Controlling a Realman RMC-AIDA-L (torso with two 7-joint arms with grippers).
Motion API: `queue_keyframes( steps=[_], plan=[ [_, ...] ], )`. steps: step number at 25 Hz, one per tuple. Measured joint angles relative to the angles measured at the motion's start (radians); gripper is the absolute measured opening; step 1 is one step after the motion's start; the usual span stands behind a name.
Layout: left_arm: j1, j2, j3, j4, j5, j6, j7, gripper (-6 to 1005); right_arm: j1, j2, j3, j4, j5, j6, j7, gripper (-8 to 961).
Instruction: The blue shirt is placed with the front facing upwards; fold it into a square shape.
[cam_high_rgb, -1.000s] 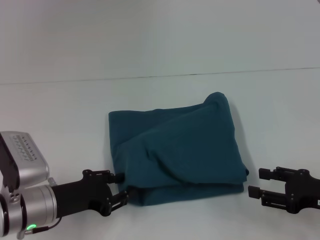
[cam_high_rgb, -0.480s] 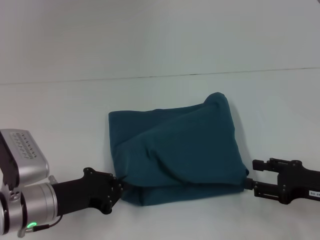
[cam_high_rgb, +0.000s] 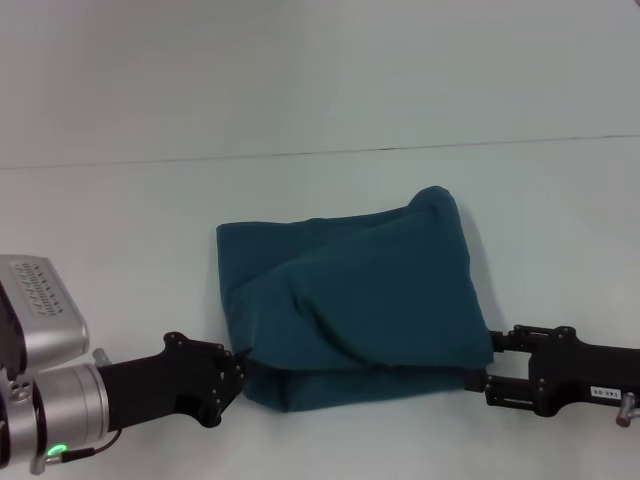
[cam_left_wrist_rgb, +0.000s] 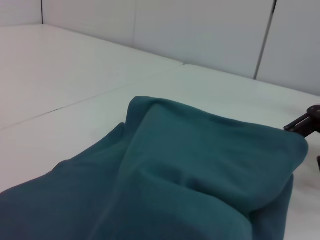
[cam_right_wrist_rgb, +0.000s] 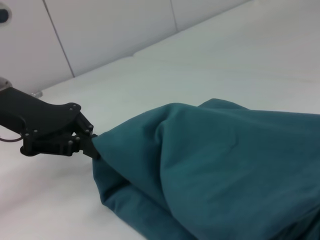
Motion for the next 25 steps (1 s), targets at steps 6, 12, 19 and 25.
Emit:
queue_keyframes(
  steps=[6,12,19,25],
  plan=[
    [0.000,0.000,-0.002,-0.001,-0.001,0.005,0.000,33,0.008,0.000,-0.010,0.005,0.001,0.015,0.000,709],
    [-0.001,0.000,-0.002,-0.001,-0.001,0.005,0.000,33,0.010,0.000,-0.023,0.006,-0.007,0.036,-0.004,592],
    [0.000,-0.002,-0.004,-0.010,-0.005,0.005,-0.003,34,0.009,0.000,-0.024,0.006,-0.001,0.023,-0.034,240],
    [0.005,-0.002,-0.005,-0.012,-0.006,-0.003,-0.016,34,0.004,-0.006,-0.012,0.003,-0.001,0.015,-0.029,103]
  ],
)
